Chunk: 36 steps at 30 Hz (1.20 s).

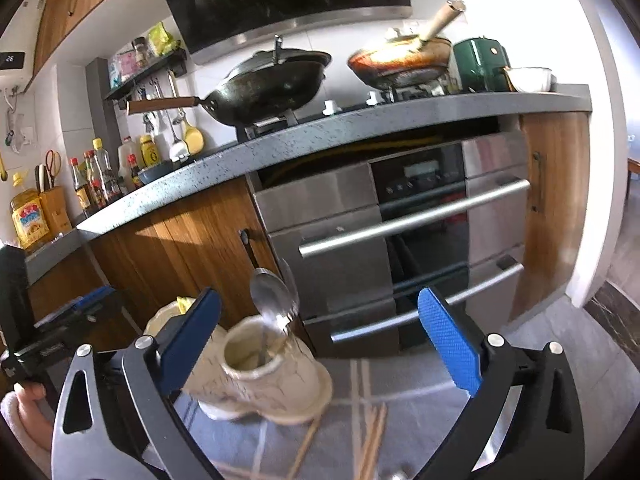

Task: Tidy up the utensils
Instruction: 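Withdraw both open tools from the holder back over the cloth, then close left tool on a wooden chopstick while right tool grasps another chopstick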

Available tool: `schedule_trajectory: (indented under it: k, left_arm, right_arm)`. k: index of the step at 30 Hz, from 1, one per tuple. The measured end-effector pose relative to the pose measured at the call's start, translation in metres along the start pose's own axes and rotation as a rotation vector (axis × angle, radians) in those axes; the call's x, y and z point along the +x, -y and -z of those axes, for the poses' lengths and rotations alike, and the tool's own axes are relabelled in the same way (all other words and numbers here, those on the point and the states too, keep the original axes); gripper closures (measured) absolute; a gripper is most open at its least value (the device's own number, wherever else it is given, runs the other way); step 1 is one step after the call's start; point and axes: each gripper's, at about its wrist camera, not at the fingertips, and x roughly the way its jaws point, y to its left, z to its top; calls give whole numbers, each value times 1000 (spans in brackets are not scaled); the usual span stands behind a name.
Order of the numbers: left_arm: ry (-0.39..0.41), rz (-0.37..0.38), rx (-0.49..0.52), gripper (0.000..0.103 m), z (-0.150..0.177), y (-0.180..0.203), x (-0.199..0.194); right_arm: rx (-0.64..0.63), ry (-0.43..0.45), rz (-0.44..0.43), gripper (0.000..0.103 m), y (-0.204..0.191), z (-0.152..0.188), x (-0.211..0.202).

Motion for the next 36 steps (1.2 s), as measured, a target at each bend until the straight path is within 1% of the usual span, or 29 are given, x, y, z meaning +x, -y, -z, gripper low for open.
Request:
schedule_trajectory:
  k: [3,6,11,13,16,19,21,23,26,29,31,32,33,34,35,36]
  left_arm:
    - [1,4,3,8,5,10,-19]
    - [-1,28,-11,6,14,19,-30]
    - [-43,64,-22,5,40,38,-28]
    - [-71,62,10,5,54,50,-20]
    - [-129,67,55,5,73,64,-6]
    - [-184,104,36,5,92,71,7]
    - [-242,146,20,5,106,77,19]
    - [-303,172,44,5,120,89,31]
    - [-340,171,101,5,132,105,42]
    - [-382,182,138,5,140,121,55]
    - [-405,175,152,7,139,127,65]
    - [-408,169,154,7,139,129,69]
    - [-410,162,156,8,137,131,75]
    - [-412,161,157,8,136,132,79]
    - [-412,158,161,10,135,134,82]
    - [-407,148,175,16,134,136,86]
  right_arm:
    - [-7,-43,34,6,7,13,-7]
    - [17,-89,53,6,19,33,-10]
    - [100,-195,83,6,43,67,5]
    - [122,-245,84,6,49,80,14]
    - [106,-277,115,6,55,94,24]
    - [110,-308,142,6,61,102,31]
    - [116,-327,151,6,66,105,33]
    - [134,-337,142,6,71,107,35]
    - [159,-344,120,7,75,105,35]
    - [132,-351,147,15,77,103,39]
    - [110,-362,168,26,77,103,43]
    - [104,-368,170,34,78,103,46]
    - [101,-370,172,40,79,103,47]
    - [96,-374,172,43,79,102,48]
    - [93,-380,170,51,79,103,50]
    - [86,-387,158,57,78,103,51]
